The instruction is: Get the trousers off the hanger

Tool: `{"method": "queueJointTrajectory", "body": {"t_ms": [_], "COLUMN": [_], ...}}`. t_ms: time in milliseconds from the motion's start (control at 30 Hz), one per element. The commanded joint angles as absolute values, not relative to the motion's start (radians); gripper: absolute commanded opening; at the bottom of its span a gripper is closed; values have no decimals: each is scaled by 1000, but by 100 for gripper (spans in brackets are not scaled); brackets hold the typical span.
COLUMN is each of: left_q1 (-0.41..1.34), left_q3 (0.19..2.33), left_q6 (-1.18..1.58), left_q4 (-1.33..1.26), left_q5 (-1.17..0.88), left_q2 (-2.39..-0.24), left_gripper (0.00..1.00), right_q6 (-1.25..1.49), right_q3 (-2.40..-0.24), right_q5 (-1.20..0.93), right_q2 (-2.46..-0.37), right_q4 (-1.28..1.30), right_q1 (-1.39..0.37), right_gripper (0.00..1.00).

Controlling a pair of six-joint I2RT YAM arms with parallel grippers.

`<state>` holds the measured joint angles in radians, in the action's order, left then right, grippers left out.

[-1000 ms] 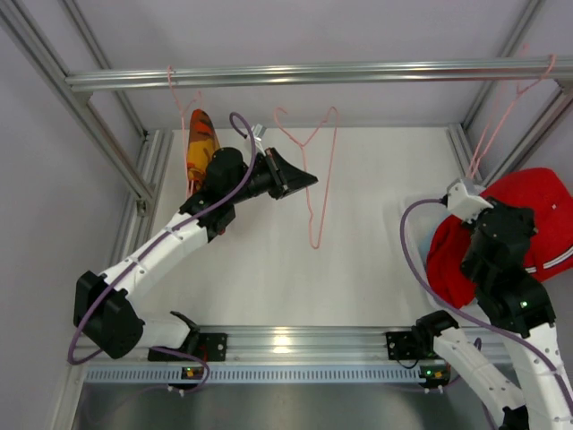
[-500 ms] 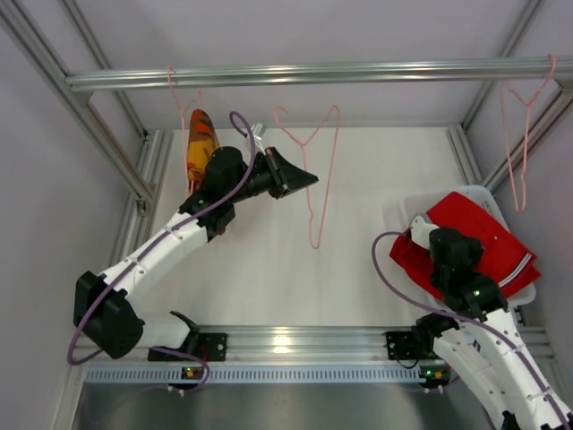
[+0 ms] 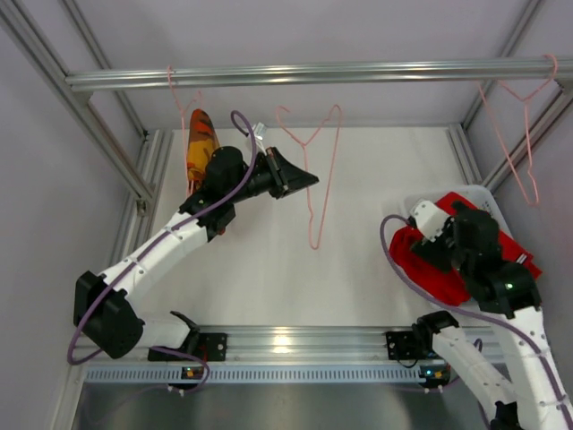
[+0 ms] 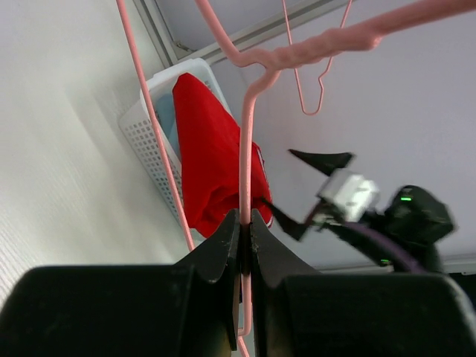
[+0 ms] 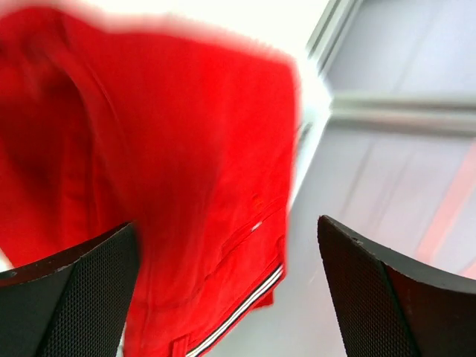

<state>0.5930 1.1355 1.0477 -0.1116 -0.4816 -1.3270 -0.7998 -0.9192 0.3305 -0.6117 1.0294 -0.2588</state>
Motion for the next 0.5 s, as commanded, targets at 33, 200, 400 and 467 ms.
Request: {"method": "queueJointTrajectory", "body": {"t_ms": [33, 200, 400, 467], "left_q1": [609, 647, 658, 658], "left_q3": [1169, 1195, 1225, 1239], "left_q6": [1006, 933, 899, 897], "left_q4": [-160, -91, -6, 30], "left_q5": [-482, -423, -341, -296], "left_q2": [-1299, -1289, -1293, -1299], "left_gripper": [0, 0, 0, 0], "right_q6": [-694, -514, -457, -349], "right_q3": [-1233, -1379, -1410, -1388], "right_q5": [-33, -297, -417, -553], "right_q2": [-594, -635, -759, -755], "right_q4": [1111, 996, 991, 919], "right_q1": [-250, -250, -250, -250], "right_gripper": [92, 86, 79, 77]}}
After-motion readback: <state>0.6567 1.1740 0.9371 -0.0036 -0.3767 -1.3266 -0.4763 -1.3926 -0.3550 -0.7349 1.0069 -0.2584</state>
